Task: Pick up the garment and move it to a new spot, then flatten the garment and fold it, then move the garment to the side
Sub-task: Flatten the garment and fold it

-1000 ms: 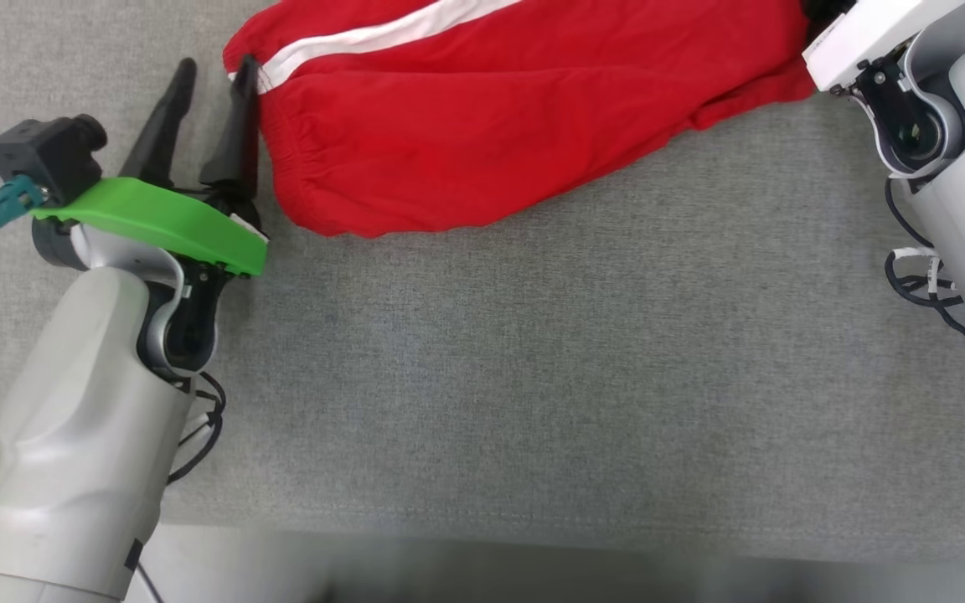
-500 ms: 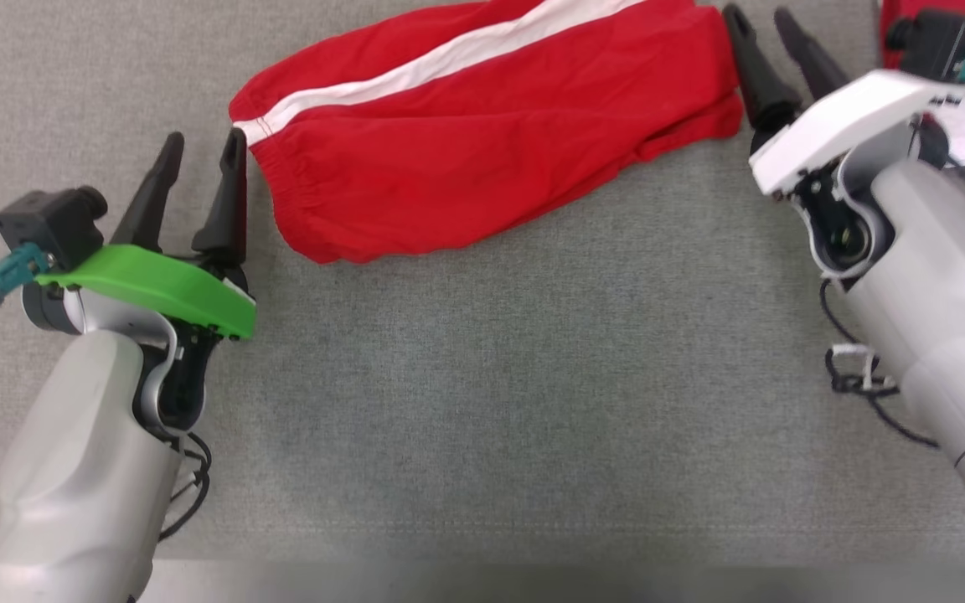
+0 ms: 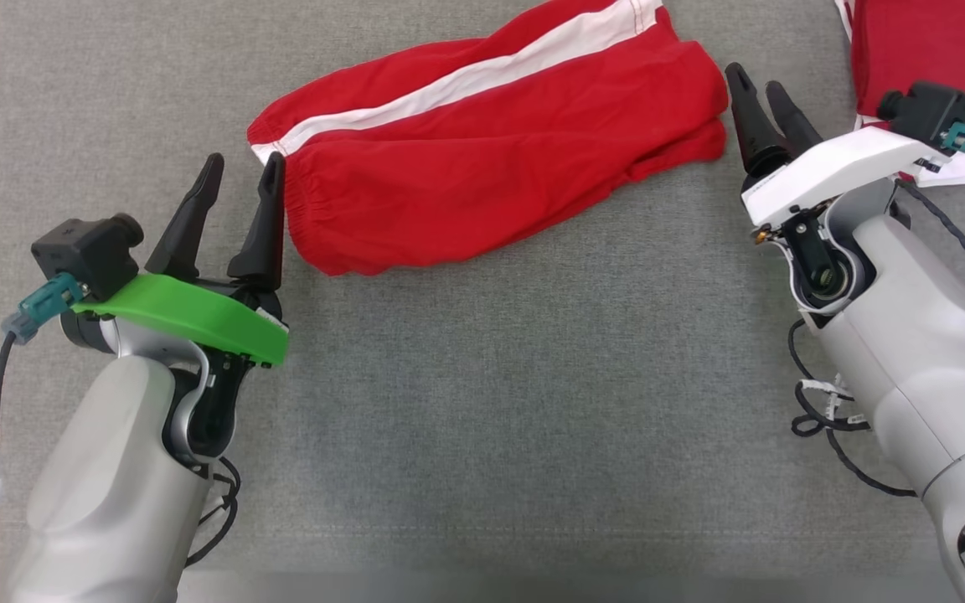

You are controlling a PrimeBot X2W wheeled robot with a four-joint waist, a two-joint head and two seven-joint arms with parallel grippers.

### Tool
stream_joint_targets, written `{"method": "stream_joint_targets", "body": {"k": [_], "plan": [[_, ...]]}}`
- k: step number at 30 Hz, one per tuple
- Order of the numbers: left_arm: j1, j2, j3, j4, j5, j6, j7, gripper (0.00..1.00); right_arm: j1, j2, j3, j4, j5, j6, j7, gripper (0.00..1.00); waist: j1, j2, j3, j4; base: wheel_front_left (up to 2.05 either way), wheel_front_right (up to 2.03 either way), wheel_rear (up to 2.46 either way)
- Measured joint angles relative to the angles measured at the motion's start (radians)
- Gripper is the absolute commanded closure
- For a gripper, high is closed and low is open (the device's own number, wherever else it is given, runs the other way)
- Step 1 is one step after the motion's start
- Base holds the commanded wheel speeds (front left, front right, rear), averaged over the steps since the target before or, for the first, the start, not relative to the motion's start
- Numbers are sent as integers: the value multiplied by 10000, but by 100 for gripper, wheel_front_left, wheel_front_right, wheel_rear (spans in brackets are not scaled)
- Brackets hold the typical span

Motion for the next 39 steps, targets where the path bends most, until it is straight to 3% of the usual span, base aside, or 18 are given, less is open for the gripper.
{"method": "stream_joint_targets", "body": {"k": [26, 27, 28, 29, 30, 39], "plan": [[509, -73, 75, -890, 539, 0, 0, 0, -576, 453, -491, 1707, 1273, -2, 1810, 0, 0, 0, 40, 527, 0, 0, 0], [512, -75, 79, -903, 541, 0, 0, 0, -627, 451, -464, 1766, 1273, -4, 1893, 21, 0, 0, 38, 541, 0, 0, 0], [522, -77, 82, -913, 541, 0, 0, 0, -671, 454, -443, 1789, 1275, -4, 1964, 63, 0, 0, 35, 555, 0, 0, 0], [546, -77, 94, -922, 541, 0, 0, 0, -701, 477, -418, 1812, 1275, -2, 2006, 93, 0, 0, 31, 566, 0, 0, 0], [585, -77, 98, -930, 541, 0, 0, 0, -722, 506, -387, 1827, 1275, -2, 2048, 100, 0, 0, 26, 576, 0, 0, 0], [812, -107, 146, -928, 568, 0, 0, 0, -896, 901, -188, 1824, 1281, 0, 2155, 100, 0, 0, -127, 609, 0, 0, 0]]}}
